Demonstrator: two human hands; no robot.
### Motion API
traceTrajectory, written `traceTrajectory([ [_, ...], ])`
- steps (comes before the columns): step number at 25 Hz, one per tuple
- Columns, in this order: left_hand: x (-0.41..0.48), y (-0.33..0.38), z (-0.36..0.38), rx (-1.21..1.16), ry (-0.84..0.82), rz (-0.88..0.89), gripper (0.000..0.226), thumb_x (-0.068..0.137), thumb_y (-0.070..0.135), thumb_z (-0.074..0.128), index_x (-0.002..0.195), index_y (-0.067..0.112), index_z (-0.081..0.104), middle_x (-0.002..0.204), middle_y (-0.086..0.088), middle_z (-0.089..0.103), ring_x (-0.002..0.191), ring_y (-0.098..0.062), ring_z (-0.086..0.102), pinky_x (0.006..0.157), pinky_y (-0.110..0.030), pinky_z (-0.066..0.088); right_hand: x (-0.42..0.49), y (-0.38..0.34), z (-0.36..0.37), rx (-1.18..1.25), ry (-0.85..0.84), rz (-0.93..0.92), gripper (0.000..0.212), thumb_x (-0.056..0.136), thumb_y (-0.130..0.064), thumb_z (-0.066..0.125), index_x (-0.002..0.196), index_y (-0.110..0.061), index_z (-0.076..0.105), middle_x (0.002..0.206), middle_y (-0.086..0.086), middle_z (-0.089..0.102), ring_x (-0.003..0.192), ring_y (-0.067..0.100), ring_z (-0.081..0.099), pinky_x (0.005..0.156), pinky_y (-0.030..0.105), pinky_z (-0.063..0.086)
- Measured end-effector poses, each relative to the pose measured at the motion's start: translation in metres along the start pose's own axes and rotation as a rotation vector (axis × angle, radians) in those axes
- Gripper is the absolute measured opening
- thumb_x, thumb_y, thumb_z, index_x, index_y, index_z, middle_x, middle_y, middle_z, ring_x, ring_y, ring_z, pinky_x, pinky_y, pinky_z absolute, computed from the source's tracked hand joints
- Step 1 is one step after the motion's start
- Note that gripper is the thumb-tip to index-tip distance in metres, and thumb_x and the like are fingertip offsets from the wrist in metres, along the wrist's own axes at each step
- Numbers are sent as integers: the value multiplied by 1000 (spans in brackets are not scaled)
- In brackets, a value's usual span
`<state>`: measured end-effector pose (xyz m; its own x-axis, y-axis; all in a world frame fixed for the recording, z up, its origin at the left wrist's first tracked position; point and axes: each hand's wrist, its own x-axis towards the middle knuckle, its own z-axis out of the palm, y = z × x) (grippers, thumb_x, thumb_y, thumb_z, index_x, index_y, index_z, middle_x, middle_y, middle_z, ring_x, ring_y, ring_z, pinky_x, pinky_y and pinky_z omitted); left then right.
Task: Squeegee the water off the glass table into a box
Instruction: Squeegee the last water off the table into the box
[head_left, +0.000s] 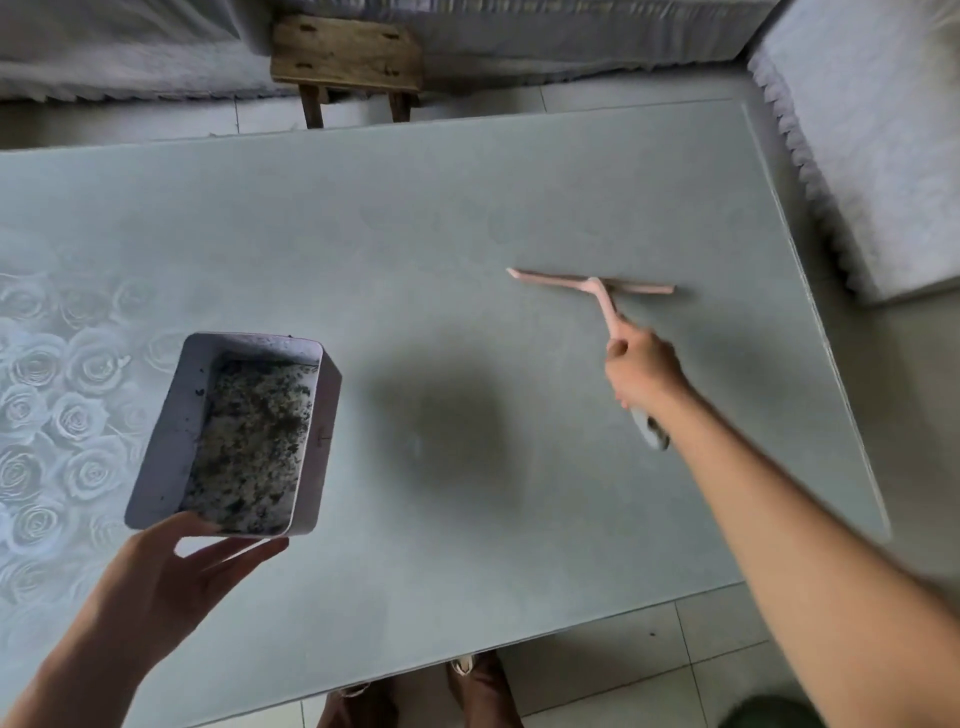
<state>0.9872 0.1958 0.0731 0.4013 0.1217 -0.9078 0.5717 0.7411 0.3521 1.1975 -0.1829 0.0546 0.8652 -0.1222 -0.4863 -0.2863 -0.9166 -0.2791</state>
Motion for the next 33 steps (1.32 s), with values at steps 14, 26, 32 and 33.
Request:
traceTrajectory([
  [14, 7, -25, 61, 34, 12, 23, 70, 63, -5, 47, 131, 5, 49, 127, -34, 53, 113, -52, 54, 58, -39, 59, -1, 0, -19, 93, 30, -110, 57, 90, -13, 39, 142, -37, 39, 82, 20, 68, 73, 38, 66, 73, 41, 56],
  [26, 23, -15, 70, -1, -29, 58, 66, 64, -8, 47, 128, 8, 53, 119, -25, 63, 109, -51, 57, 62, -44, 59, -39, 0, -6, 148, -113, -301, 38, 86, -20, 54, 121, -34, 57, 91, -5, 68, 75, 18, 60, 64, 21, 39],
  [32, 23, -24, 55, -126, 33, 36, 46, 70, -9, 42, 112, 2, 56, 100, -30, 67, 98, -47, 63, 60, -42, 59, 28, -103, 1, -9, -210, -504, 23, 89, -22, 53, 112, -19, 49, 83, -1, 53, 73, 26, 50, 63, 27, 35],
  [33, 18, -25, 47, -150, 47, 26, 43, 70, -9, 42, 110, 1, 56, 98, -31, 67, 94, -47, 65, 59, -40, 59, 25, -116, 4, -22, -215, -530, 24, 89, -22, 53, 112, -19, 49, 83, -2, 53, 74, 27, 50, 63, 27, 36],
])
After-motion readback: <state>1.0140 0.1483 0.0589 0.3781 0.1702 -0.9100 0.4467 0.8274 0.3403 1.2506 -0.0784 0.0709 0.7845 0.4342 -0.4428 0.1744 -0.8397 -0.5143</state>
